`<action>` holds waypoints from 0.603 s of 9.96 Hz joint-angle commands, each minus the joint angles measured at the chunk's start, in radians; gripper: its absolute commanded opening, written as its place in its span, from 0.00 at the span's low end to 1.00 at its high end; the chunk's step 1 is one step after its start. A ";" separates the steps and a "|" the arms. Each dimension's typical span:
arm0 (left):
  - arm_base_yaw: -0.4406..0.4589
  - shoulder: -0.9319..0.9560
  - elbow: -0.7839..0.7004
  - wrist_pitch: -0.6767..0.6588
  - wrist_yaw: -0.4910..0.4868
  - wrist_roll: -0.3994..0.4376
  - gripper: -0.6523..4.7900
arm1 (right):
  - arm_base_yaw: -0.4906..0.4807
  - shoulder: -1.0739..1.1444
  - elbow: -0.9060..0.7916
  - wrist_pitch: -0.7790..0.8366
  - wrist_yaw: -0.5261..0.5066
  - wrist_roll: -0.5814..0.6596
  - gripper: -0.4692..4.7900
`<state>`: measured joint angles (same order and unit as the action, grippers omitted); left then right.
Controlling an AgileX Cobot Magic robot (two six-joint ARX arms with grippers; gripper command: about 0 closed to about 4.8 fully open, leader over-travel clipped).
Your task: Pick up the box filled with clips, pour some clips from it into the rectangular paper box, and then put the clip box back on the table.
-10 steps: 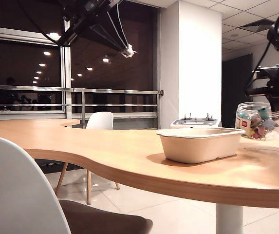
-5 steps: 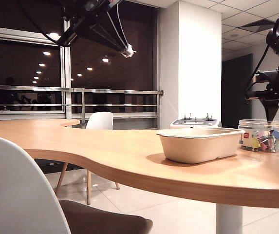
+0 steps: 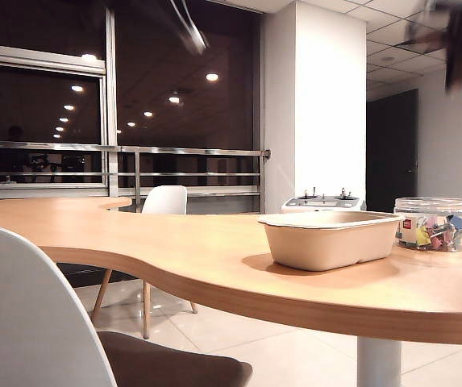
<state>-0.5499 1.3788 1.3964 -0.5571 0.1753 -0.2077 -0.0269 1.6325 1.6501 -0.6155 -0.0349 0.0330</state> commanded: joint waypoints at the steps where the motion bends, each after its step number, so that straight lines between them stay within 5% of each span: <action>1: -0.001 -0.097 0.003 0.023 -0.161 0.068 0.11 | 0.034 -0.112 0.003 -0.016 -0.013 0.021 0.08; 4: -0.001 -0.269 -0.040 0.023 -0.244 0.102 0.11 | 0.094 -0.327 -0.107 0.096 -0.009 0.011 0.08; 6: -0.002 -0.428 -0.172 0.053 -0.243 0.149 0.11 | 0.119 -0.518 -0.323 0.265 -0.033 -0.066 0.08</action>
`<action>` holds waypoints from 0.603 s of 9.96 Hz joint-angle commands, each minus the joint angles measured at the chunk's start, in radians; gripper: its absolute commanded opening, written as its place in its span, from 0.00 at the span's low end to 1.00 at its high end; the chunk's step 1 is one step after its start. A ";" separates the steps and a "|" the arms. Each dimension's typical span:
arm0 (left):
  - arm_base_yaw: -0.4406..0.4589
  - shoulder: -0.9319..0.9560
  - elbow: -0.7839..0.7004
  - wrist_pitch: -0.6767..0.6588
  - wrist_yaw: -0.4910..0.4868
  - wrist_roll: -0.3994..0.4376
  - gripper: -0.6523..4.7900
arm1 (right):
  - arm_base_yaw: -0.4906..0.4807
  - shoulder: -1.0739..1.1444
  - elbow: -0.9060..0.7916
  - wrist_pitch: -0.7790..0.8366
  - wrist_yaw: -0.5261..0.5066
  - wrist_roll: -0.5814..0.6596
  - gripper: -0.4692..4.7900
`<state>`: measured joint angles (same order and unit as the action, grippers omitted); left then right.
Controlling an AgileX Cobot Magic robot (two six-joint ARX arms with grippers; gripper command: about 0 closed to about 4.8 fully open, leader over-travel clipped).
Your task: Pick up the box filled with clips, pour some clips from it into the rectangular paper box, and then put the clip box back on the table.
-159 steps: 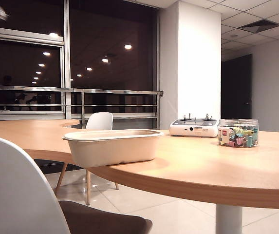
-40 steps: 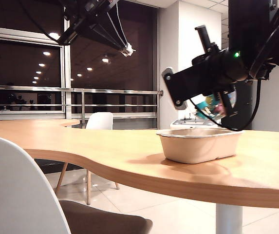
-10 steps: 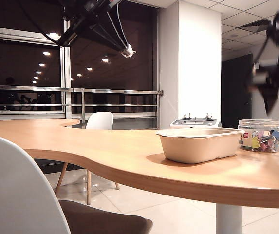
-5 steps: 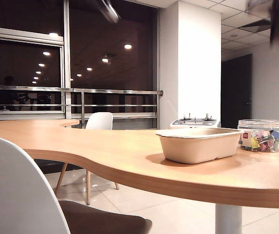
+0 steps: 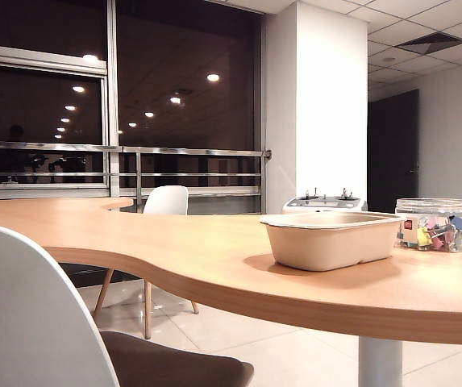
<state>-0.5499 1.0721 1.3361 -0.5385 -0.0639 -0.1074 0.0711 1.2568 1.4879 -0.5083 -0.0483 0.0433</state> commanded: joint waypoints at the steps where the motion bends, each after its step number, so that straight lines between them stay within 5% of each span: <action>1: -0.001 -0.473 -0.463 0.107 -0.067 0.047 0.11 | 0.020 -0.512 -0.663 0.303 -0.085 -0.093 0.08; 2: -0.001 -0.614 -0.594 0.119 -0.147 0.048 0.11 | 0.020 -0.689 -0.869 0.329 -0.082 -0.092 0.08; 4: -0.001 -0.730 -0.720 0.121 -0.171 0.048 0.11 | 0.019 -0.829 -1.025 0.329 -0.014 -0.092 0.09; 5: -0.001 -0.791 -0.807 0.122 -0.203 0.048 0.11 | 0.020 -0.925 -1.103 0.310 -0.010 -0.091 0.22; 6: -0.001 -0.801 -0.870 0.127 -0.202 0.047 0.11 | 0.020 -1.018 -1.162 0.301 -0.015 -0.082 0.23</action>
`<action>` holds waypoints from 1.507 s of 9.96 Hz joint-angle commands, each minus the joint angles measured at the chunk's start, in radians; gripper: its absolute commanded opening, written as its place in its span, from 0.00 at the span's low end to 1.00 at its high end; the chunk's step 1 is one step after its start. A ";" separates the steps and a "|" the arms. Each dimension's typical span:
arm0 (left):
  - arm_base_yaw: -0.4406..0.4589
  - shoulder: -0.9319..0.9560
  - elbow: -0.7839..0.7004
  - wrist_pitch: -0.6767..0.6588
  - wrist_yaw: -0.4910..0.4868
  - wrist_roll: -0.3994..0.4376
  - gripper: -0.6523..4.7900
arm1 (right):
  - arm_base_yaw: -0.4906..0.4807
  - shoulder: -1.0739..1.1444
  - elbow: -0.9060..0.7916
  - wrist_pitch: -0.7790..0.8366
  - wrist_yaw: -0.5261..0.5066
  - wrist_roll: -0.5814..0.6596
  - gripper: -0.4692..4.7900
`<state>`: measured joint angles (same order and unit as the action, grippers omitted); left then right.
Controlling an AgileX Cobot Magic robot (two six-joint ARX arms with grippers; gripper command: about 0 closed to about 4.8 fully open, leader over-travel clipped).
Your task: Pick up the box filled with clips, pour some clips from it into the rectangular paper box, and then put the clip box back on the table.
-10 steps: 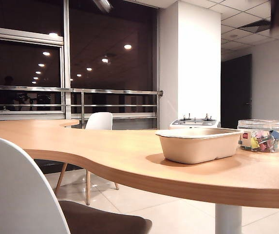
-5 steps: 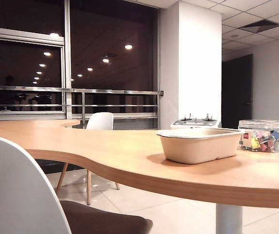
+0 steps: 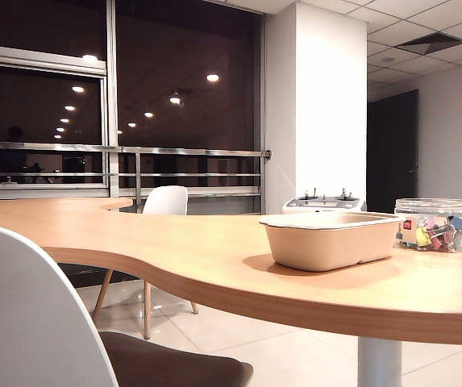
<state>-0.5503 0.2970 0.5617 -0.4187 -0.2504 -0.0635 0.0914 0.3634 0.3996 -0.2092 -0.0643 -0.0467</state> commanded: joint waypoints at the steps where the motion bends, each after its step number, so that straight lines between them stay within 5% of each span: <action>1: -0.001 -0.026 -0.140 0.035 0.024 -0.001 0.11 | 0.000 -0.201 -0.091 -0.069 -0.071 0.076 0.23; 4: -0.001 -0.027 -0.320 0.403 0.093 0.076 0.11 | -0.001 -0.360 -0.089 -0.232 -0.092 0.076 0.23; 6: 0.000 -0.039 -0.383 0.428 0.132 0.074 0.11 | -0.001 -0.361 -0.089 -0.233 -0.095 0.076 0.23; 7: 0.048 -0.060 -0.394 0.443 0.130 0.074 0.11 | -0.001 -0.361 -0.089 -0.233 -0.094 0.076 0.23; 11: 0.473 -0.297 -0.516 0.443 0.248 0.078 0.11 | -0.002 -0.361 -0.089 -0.236 -0.094 0.076 0.23; 15: 0.582 -0.294 -0.555 0.420 0.270 0.140 0.11 | -0.002 -0.361 -0.089 -0.236 -0.093 0.076 0.23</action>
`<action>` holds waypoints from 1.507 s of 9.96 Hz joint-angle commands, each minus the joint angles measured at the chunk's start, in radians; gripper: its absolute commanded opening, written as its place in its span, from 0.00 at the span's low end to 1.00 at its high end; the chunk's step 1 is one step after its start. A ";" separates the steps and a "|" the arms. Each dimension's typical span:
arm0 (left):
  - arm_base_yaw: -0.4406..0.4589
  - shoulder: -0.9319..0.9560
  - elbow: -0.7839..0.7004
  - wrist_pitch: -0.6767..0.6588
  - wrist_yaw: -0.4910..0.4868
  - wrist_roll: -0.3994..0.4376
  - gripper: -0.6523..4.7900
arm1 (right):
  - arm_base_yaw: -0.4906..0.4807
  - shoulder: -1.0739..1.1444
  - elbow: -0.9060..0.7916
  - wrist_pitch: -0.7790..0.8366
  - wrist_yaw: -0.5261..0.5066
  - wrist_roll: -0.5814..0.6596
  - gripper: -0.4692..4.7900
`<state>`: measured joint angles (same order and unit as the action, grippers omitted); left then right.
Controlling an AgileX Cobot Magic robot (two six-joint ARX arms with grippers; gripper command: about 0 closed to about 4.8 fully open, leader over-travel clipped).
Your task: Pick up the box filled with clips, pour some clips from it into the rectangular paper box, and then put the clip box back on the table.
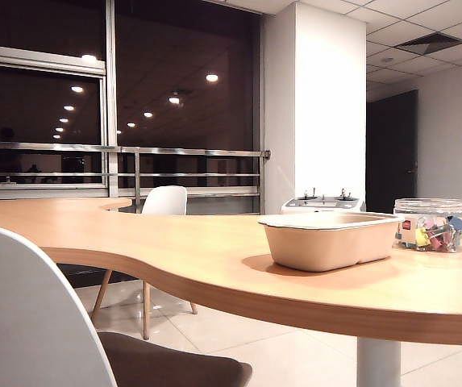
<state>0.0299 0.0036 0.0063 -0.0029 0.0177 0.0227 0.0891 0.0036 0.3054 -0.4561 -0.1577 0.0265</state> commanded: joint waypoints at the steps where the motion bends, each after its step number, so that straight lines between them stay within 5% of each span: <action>1: 0.004 -0.001 0.001 0.004 0.006 0.055 0.13 | 0.001 -0.002 0.005 0.011 0.000 0.003 0.23; 4: 0.004 -0.001 0.001 0.004 0.005 0.055 0.13 | 0.001 -0.002 0.005 0.011 0.000 0.003 0.23; 6: 0.004 -0.001 0.001 0.004 0.005 0.055 0.13 | 0.000 -0.002 0.002 0.012 0.203 -0.001 0.23; 7: 0.004 -0.001 0.001 0.003 0.005 0.055 0.13 | 0.001 -0.002 -0.119 0.189 0.365 -0.001 0.23; 9: 0.004 -0.001 0.001 0.004 0.005 0.055 0.13 | 0.002 -0.002 -0.202 0.263 0.356 0.000 0.23; 11: 0.004 -0.001 0.001 0.003 0.005 0.055 0.13 | -0.005 -0.002 -0.299 0.556 0.233 0.008 0.23; 15: 0.004 -0.001 0.001 0.003 0.005 0.055 0.13 | -0.005 -0.002 -0.298 0.557 0.183 0.006 0.23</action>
<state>0.0319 0.0036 0.0067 -0.0048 0.0193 0.0750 0.0849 0.0032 0.0059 0.0849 0.0296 0.0299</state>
